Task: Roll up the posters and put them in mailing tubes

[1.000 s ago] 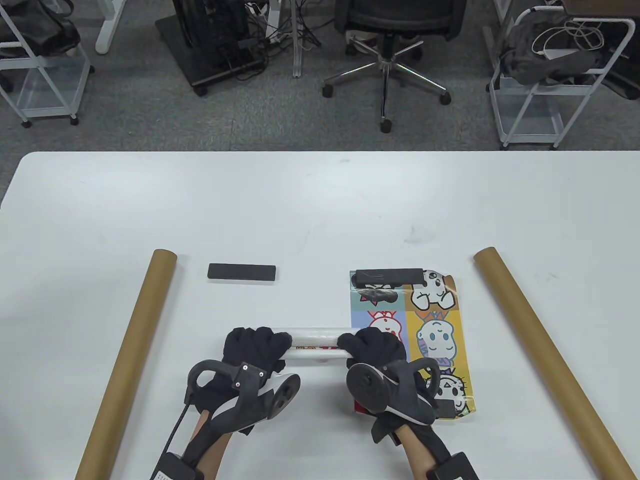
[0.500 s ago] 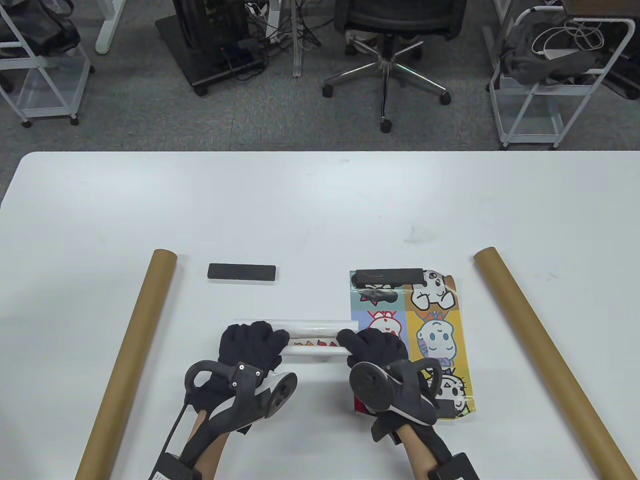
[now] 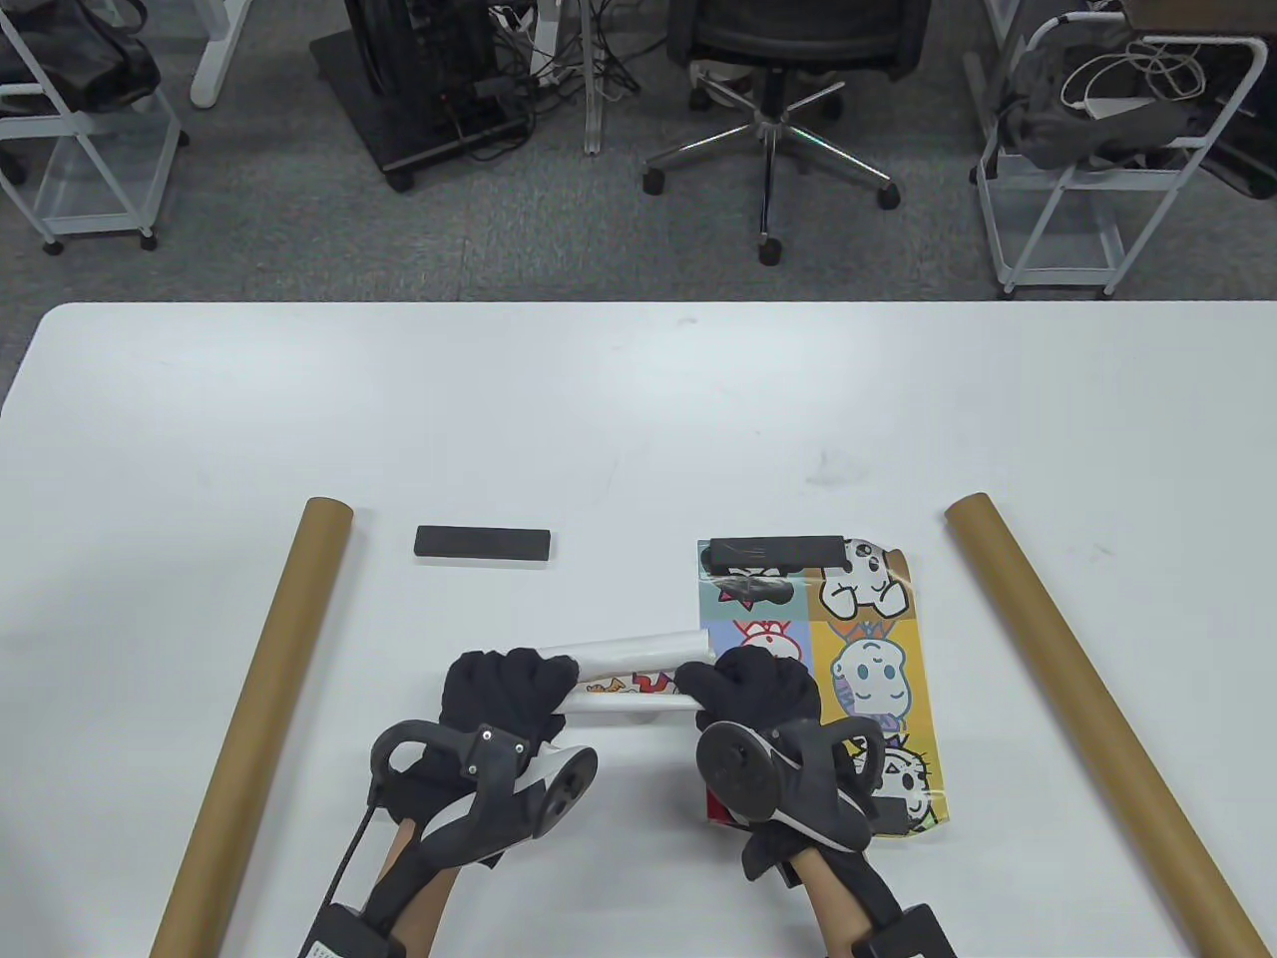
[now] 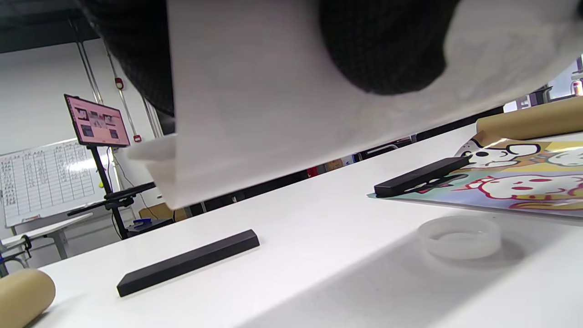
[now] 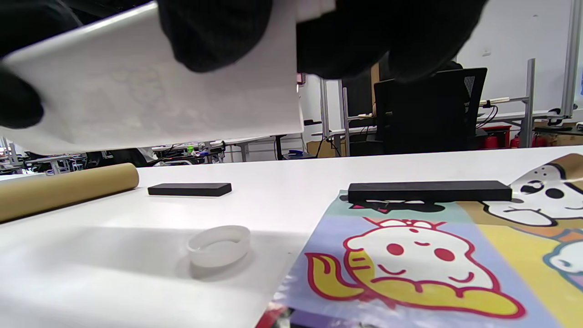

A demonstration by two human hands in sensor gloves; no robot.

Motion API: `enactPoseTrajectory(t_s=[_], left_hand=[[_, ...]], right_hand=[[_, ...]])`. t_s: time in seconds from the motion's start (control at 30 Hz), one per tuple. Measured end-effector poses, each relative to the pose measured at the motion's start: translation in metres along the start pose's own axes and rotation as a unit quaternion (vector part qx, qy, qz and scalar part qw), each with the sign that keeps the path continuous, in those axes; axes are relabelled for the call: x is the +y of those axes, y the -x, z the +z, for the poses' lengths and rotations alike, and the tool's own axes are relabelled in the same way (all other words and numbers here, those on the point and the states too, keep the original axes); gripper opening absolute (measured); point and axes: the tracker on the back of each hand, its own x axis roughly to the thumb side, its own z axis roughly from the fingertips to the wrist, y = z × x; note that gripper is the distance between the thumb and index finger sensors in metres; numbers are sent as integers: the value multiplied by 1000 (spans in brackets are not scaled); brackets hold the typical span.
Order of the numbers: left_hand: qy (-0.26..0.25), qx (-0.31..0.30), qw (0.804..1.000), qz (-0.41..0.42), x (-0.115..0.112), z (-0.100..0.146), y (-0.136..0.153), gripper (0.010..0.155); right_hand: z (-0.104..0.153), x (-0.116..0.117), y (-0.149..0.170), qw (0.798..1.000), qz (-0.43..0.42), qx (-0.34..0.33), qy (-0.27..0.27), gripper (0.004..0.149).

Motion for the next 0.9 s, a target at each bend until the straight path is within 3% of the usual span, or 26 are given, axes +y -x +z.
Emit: enactPoseTrajectory(t_s=[0.43, 0.7, 0.9], left_hand=[[-5, 11, 1000, -5, -1, 1, 2, 51], [-23, 4, 999, -23, 4, 2, -3, 60], [-7, 12, 1000, -9, 0, 0, 1, 49]], right_hand=[[0, -1, 2, 1000, 16, 5, -2, 51], [0, -1, 0, 1000, 22, 7, 1, 53], [-1, -1, 2, 1000, 11, 6, 1, 50]])
